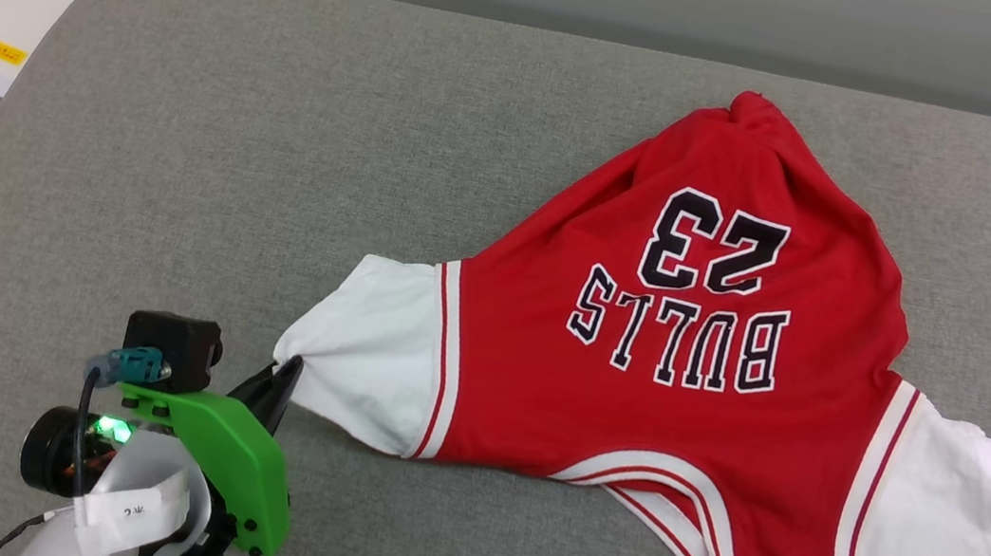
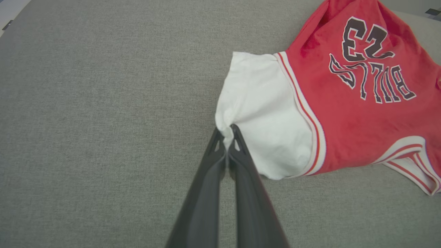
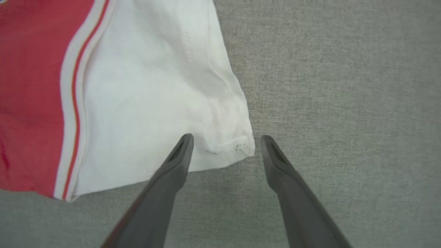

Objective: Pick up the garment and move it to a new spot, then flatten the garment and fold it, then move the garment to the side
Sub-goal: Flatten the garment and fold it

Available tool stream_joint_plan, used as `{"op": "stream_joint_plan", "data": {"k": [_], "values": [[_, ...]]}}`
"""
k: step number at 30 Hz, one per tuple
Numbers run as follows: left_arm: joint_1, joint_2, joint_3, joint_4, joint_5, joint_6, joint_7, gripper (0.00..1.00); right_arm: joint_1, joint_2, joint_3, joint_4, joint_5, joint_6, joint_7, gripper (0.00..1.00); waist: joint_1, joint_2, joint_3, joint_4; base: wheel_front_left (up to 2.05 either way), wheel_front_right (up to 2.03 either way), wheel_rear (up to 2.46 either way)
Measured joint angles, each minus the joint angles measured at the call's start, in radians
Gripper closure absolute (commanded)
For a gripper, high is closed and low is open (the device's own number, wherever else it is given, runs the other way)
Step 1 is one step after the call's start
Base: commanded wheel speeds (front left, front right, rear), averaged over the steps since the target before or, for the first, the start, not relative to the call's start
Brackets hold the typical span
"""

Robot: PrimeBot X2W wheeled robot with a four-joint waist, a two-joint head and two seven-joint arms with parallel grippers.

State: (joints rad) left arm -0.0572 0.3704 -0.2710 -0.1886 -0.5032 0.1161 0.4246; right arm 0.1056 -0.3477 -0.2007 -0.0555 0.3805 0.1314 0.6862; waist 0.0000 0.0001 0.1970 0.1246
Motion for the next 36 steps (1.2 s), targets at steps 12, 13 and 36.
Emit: {"op": "stream_joint_plan", "data": {"k": [12, 13, 36], "values": [[-0.002, 0.000, -0.021, -0.016, 0.000, 0.003, 0.009, 1.00, -0.036, 0.011, 0.003, 0.094, -0.033, -0.002, 0.073, 0.00, 0.0000, 0.0000, 0.040, 0.033, 0.00, 0.00, 0.00], [-0.002, 0.000, -0.022, -0.015, 0.000, 0.003, 0.009, 1.00, -0.036, 0.011, 0.005, 0.097, -0.030, -0.002, 0.076, 0.46, 0.0000, -0.0001, 0.040, 0.034, 0.00, 0.00, 0.00], [-0.069, 0.092, 0.027, -0.061, -0.026, -0.035, 0.032, 1.00, -0.157, -0.225, 0.005, -0.088, 0.158, 0.000, 0.013, 1.00, 0.0000, 0.0000, -0.094, -0.027, 0.00, 0.00, 0.00]]}}
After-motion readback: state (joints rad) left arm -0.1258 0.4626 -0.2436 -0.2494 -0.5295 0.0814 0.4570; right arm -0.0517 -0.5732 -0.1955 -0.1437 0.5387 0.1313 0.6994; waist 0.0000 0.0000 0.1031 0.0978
